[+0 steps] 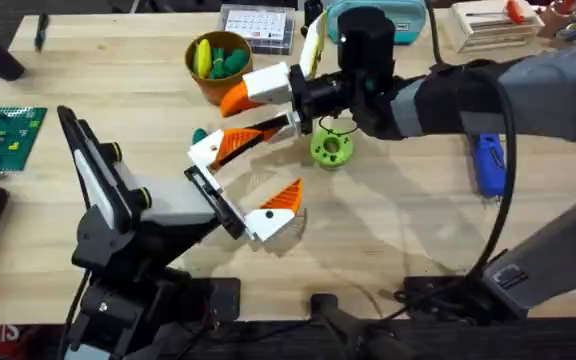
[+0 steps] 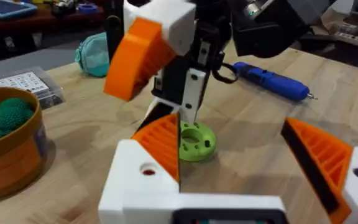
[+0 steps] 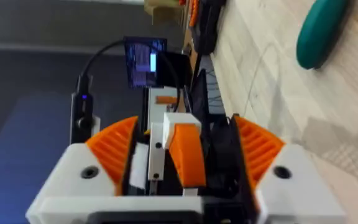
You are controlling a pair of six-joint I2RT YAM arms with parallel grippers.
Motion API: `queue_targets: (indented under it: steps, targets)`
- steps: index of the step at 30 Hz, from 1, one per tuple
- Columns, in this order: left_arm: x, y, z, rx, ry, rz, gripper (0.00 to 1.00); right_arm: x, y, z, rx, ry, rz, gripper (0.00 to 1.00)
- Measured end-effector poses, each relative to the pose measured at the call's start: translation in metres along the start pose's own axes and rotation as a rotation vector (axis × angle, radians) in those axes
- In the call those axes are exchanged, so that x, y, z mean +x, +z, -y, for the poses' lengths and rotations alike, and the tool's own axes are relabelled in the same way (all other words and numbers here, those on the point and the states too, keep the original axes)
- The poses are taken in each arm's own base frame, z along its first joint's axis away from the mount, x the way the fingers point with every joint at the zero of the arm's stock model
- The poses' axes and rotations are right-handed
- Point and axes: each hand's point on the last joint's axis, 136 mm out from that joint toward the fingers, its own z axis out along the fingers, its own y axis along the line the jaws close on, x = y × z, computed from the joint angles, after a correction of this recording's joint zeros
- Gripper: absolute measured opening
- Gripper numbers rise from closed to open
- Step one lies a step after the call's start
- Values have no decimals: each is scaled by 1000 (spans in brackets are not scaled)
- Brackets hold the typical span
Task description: Pick up the gripper from the table and insert it into the empty holder that is missing its gripper. Then pick up a screw, insert it into the mounting hole, and use the screwdriver to tighten it. Finally, clean up the table by picking up the vegetable and placing it into the bucket.
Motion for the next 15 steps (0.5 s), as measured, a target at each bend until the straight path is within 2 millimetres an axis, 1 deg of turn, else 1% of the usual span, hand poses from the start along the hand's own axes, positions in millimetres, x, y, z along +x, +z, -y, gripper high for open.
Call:
queue_targets:
  steps: [1, 3, 5, 9, 15]
  targets:
    - [0, 0, 0, 2, 0, 0, 986, 2, 0, -1, -5, -11, -13, 835]
    - [0, 0, 0, 2, 0, 0, 986, 7, 0, -3, -17, -30, -42, 891]
    - [0, 0, 0, 2, 0, 0, 986, 13, -1, -4, -29, -47, -72, 905]
    - [0, 0, 0, 2, 0, 0, 986, 19, -1, -6, -44, -72, -106, 904]
    - [0, 0, 0, 2, 0, -1, 986, 25, -5, 5, -27, -21, -127, 834]
